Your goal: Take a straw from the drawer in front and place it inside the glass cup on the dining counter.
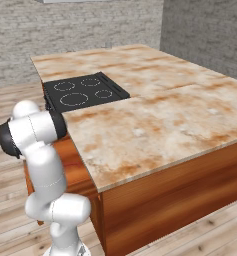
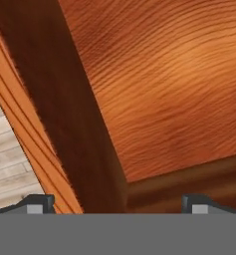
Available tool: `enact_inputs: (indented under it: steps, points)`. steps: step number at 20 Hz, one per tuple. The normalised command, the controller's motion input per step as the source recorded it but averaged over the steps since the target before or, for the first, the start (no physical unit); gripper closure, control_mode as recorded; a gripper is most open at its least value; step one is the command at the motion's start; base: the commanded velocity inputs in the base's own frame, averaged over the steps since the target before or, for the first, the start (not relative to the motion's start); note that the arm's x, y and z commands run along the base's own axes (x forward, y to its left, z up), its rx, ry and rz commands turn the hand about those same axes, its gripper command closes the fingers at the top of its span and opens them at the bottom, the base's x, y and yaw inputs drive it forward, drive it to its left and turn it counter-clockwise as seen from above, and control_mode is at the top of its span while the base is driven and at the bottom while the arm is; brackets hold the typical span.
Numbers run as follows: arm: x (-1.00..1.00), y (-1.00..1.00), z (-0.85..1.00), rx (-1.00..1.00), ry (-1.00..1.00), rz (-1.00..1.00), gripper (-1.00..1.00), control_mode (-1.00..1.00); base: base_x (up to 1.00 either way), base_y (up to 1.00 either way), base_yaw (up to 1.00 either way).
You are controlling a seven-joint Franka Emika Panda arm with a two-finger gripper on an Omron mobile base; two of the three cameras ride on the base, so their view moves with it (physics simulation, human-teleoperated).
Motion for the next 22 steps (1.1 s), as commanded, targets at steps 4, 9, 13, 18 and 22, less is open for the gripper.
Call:
enact_inputs:
  steps: [4, 9, 13, 18, 22]
  points:
    - [0.00, 0.25, -0.17, 0.03, 0.04, 0.00, -1.00, -1.00, 0.00, 0.00, 0.00]
    - [0.00, 0.26, -0.19, 0.03, 0.04, 0.00, -1.00, -1.00, 0.00, 0.00, 0.00]
    - [0.00, 0.26, -0.20, 0.03, 0.05, 0.00, -1.00, -1.00, 0.00, 0.00, 0.00]
    - [0.00, 0.29, -0.23, 0.03, 0.04, 0.00, -1.00, -1.00, 0.00, 0.00, 0.00]
    - [0.00, 0.38, -0.22, 0.01, 0.01, 0.00, -1.00, -1.00, 0.00, 0.00, 0.00]
